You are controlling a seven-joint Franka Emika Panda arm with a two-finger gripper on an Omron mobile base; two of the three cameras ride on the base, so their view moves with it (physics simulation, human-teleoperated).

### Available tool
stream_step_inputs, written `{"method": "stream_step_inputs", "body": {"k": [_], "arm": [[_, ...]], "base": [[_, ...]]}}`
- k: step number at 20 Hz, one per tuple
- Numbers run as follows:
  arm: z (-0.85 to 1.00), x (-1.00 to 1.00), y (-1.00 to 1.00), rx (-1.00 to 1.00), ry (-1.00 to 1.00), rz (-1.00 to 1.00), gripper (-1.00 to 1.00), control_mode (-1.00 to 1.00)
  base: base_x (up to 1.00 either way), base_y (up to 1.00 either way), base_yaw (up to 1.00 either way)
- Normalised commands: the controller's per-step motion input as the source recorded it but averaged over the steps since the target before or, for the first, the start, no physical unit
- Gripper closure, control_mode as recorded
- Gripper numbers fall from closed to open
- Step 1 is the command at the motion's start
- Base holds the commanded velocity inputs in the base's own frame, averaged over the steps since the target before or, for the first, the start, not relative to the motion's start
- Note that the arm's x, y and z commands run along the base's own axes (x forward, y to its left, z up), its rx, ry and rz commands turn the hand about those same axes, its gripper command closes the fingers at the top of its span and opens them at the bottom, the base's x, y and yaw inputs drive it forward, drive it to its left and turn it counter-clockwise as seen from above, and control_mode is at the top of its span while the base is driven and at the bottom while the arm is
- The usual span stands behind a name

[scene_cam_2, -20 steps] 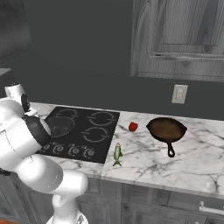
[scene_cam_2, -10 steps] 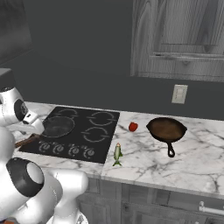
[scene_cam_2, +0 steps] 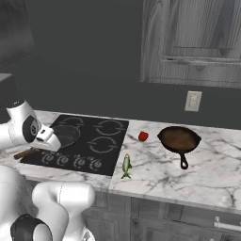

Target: Place both pans onto different burners. Then place the bell pepper and the fish on different pans.

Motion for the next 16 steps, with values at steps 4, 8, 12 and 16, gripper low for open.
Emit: {"method": "stream_step_inputs", "body": {"k": [4,8,12,16], "arm": [[0.0,0.0,-0.62,-0.07,0.0,0.0,-1.0,-1.0],[0.0,0.04,-0.61,-0.04,0.0,0.0,-1.0,-1.0],[0.0,0.01,-0.65,-0.01,0.0,0.0,-1.0,-1.0],[0.0,0.02,-0.69,0.0,0.0,0.0,-1.0,-1.0]], "base": [[0.0,0.0,0.0],[0.0,0.0,0.0],[0.0,0.0,0.0],[0.0,0.0,0.0]]}}
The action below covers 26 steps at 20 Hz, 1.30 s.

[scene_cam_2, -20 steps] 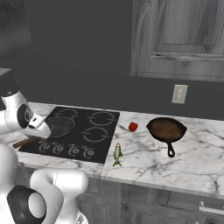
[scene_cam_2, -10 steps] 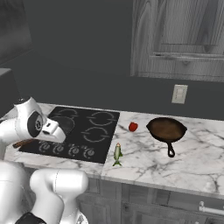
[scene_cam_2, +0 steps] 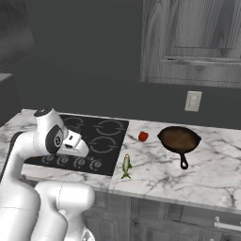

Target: Place both pans onto different burners. Then place the bell pepper and the fish on different pans.

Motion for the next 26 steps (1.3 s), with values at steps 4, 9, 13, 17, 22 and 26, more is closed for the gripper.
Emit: {"method": "stream_step_inputs", "body": {"k": [4,9,13,17,22,26], "arm": [[0.0,0.0,-0.63,0.0,0.0,0.0,-1.0,-1.0],[0.0,0.02,-0.62,0.0,0.0,0.0,-1.0,-1.0],[0.0,0.04,-0.62,0.0,0.0,0.0,-1.0,-1.0],[0.0,0.28,-0.6,0.0,0.0,0.0,-1.0,-1.0],[0.0,0.48,-0.41,0.0,0.0,0.0,-1.0,-1.0],[-0.01,0.57,-0.25,0.0,0.0,0.0,-1.0,-1.0]], "base": [[0.0,0.0,0.0],[0.0,0.0,0.0],[0.0,0.0,0.0],[0.0,0.0,0.0],[0.0,0.0,0.0],[0.0,0.0,0.0]]}}
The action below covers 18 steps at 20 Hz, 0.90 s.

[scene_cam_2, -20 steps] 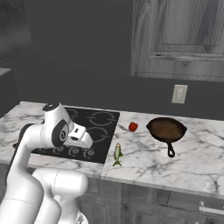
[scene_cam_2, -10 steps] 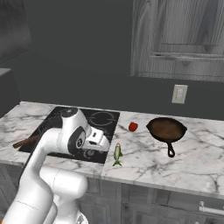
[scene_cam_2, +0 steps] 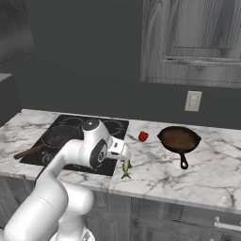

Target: Place both pans onto different burners. Then place the bell pepper and the fish on different pans.

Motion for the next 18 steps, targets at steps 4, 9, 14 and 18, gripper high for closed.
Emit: {"method": "stream_step_inputs", "body": {"k": [4,9,14,18], "arm": [[-0.08,0.41,-0.17,0.0,0.0,0.0,-1.0,-1.0],[-0.27,0.21,-0.15,0.0,0.02,0.0,-1.0,-1.0],[-0.42,0.11,-0.07,0.0,0.05,0.0,-1.0,-1.0],[-0.24,0.26,-0.07,0.0,0.03,0.0,-1.0,-1.0]], "base": [[0.0,0.0,0.0],[0.0,0.0,0.0],[0.0,0.0,0.0],[0.0,0.0,0.0]]}}
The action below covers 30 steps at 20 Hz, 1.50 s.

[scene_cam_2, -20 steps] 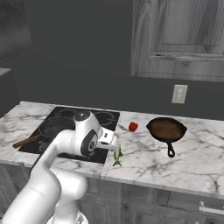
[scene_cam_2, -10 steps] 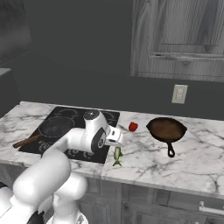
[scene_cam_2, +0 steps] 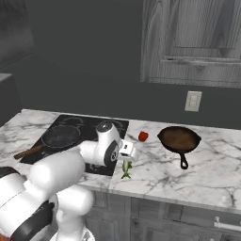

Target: Place both pans onto different burners. Then place the bell pepper and the fish on different pans.

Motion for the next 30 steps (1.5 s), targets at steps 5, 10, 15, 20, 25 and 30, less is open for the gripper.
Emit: {"method": "stream_step_inputs", "body": {"k": [5,10,15,20,25,30], "arm": [[-0.08,0.44,-0.09,0.0,0.02,0.0,-1.0,-1.0],[-0.26,0.4,-0.02,0.0,0.04,0.0,-1.0,-1.0],[-0.42,0.24,-0.05,0.0,0.05,0.0,-1.0,-1.0],[-0.34,0.08,-0.19,0.0,0.02,0.0,-1.0,-1.0],[-0.21,0.14,-0.24,0.0,0.0,0.0,-1.0,-1.0],[-0.24,0.05,-0.08,0.0,0.0,0.0,1.0,-1.0]], "base": [[0.0,0.0,0.0],[0.0,0.0,0.0],[0.0,0.0,0.0],[0.0,0.0,0.0],[0.0,0.0,0.0],[0.0,0.0,0.0]]}}
